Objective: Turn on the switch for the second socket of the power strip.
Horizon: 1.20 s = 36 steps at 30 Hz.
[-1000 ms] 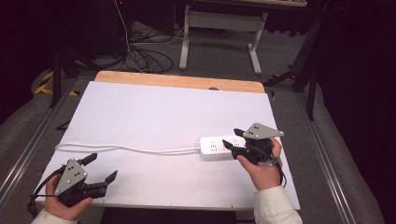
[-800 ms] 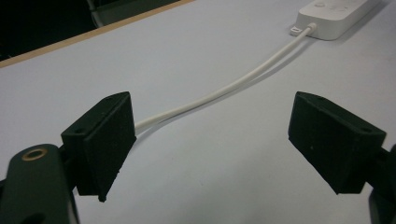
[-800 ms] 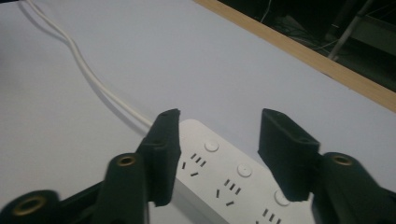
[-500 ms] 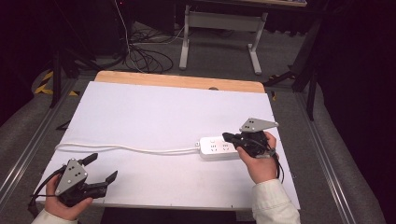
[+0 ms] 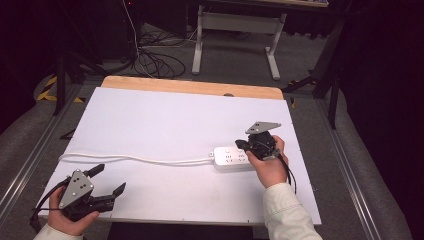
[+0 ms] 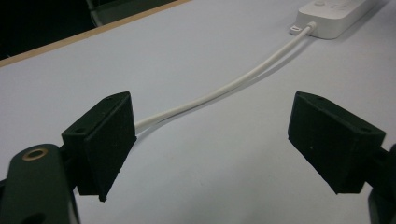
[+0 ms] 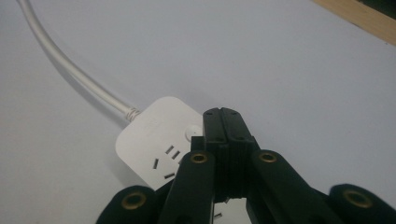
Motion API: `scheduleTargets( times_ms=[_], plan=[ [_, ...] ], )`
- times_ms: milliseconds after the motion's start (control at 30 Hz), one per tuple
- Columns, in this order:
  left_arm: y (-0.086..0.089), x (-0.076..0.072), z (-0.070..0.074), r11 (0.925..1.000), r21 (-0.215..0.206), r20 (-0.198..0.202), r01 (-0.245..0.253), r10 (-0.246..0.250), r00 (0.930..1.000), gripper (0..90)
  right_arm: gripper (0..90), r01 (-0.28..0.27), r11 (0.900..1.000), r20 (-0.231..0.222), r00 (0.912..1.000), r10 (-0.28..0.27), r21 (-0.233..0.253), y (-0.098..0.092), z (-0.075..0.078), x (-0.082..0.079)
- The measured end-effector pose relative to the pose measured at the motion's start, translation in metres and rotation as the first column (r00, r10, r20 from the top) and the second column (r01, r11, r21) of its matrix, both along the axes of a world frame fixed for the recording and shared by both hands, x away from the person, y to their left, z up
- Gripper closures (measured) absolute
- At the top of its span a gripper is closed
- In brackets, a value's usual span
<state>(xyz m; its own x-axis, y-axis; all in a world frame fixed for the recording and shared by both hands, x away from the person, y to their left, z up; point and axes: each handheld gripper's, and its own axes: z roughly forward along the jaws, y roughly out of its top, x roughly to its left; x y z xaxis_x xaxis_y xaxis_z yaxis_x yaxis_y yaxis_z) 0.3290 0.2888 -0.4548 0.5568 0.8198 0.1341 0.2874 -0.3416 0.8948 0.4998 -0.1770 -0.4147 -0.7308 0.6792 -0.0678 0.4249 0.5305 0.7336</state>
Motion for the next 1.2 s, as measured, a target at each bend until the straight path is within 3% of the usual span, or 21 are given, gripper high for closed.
scheduleTargets(
  times_ms=[533, 733, 1200],
  plan=[
    [0.000, 0.000, 0.000, 1.0000, 0.002, -0.001, -0.004, 0.004, 1.0000, 15.5, 89.9, 0.035, 0.992, -0.059, 0.9974, -0.042, -0.121, 0.005, -0.015, 0.017],
    [0.000, 0.001, -0.001, 1.0000, 0.006, -0.005, -0.003, 0.003, 1.0000, 15.5, 89.9, 0.038, 0.989, -0.086, 0.9950, -0.050, -0.143, 0.006, -0.020, 0.022],
    [-0.001, 0.002, -0.002, 0.9998, 0.018, -0.013, -0.007, 0.007, 0.9999, 15.7, 89.8, 0.040, 0.983, -0.097, 0.9936, -0.058, -0.178, 0.007, -0.025, 0.024]
  ],
)
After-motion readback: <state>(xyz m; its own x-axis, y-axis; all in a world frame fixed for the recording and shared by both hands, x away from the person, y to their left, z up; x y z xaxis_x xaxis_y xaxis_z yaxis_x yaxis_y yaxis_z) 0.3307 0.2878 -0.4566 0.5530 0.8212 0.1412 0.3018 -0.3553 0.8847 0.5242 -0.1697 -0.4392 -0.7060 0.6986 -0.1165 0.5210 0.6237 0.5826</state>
